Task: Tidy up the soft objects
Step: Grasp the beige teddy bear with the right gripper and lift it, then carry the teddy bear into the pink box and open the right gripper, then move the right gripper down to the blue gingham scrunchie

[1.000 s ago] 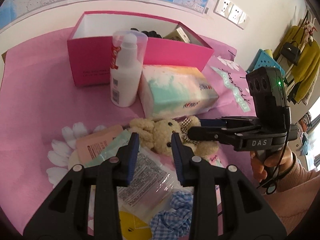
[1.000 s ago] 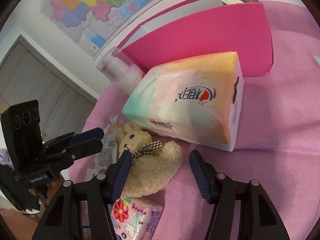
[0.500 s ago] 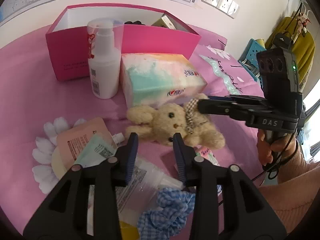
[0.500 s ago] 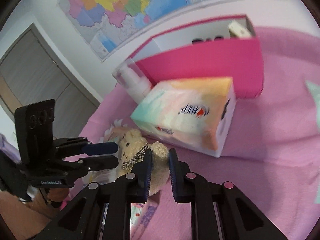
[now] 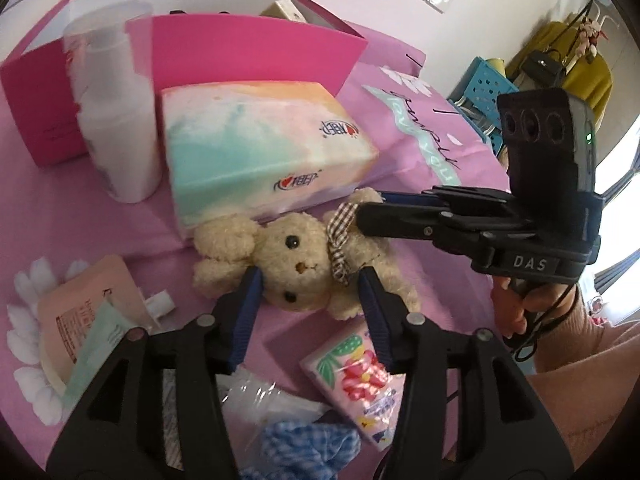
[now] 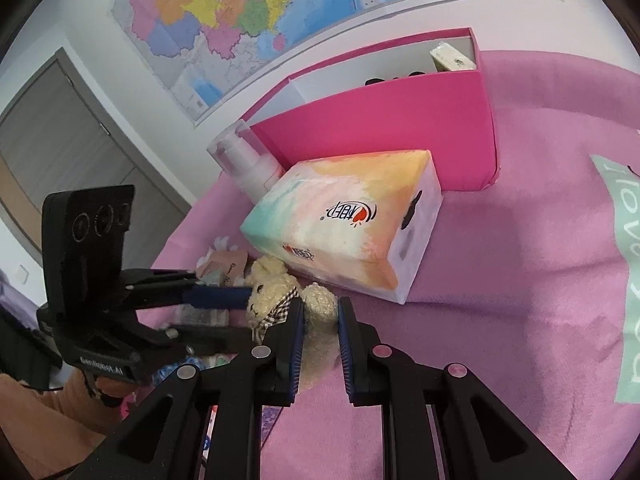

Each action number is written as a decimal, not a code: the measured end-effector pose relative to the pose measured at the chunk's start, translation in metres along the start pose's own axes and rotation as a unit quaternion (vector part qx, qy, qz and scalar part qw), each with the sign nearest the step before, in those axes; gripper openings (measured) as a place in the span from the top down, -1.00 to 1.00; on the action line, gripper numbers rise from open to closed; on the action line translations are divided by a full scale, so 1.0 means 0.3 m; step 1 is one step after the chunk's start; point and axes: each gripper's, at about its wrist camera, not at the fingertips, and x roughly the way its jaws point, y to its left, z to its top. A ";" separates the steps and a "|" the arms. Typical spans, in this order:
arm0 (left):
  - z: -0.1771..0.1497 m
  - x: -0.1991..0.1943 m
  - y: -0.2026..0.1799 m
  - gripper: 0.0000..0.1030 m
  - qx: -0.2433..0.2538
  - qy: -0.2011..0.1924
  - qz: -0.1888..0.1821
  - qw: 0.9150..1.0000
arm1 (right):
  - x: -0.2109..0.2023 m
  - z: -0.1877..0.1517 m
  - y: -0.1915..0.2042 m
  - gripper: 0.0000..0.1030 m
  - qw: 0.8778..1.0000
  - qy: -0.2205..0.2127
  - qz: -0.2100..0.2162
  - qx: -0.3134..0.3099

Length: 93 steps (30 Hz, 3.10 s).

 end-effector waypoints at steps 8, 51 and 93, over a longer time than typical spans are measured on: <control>-0.019 -0.070 -0.002 0.10 -0.028 -0.031 -0.028 0.999 | -0.032 0.011 0.032 0.69 1.000 -0.014 0.008 -0.014; 0.454 -0.227 0.392 0.10 -0.090 -0.122 0.137 0.979 | 0.279 0.646 0.092 0.43 0.996 -0.038 -0.027 -0.071; -0.219 -0.334 0.192 0.10 -0.108 -0.096 0.130 0.981 | 0.069 0.023 0.290 0.06 0.980 0.099 0.110 -0.132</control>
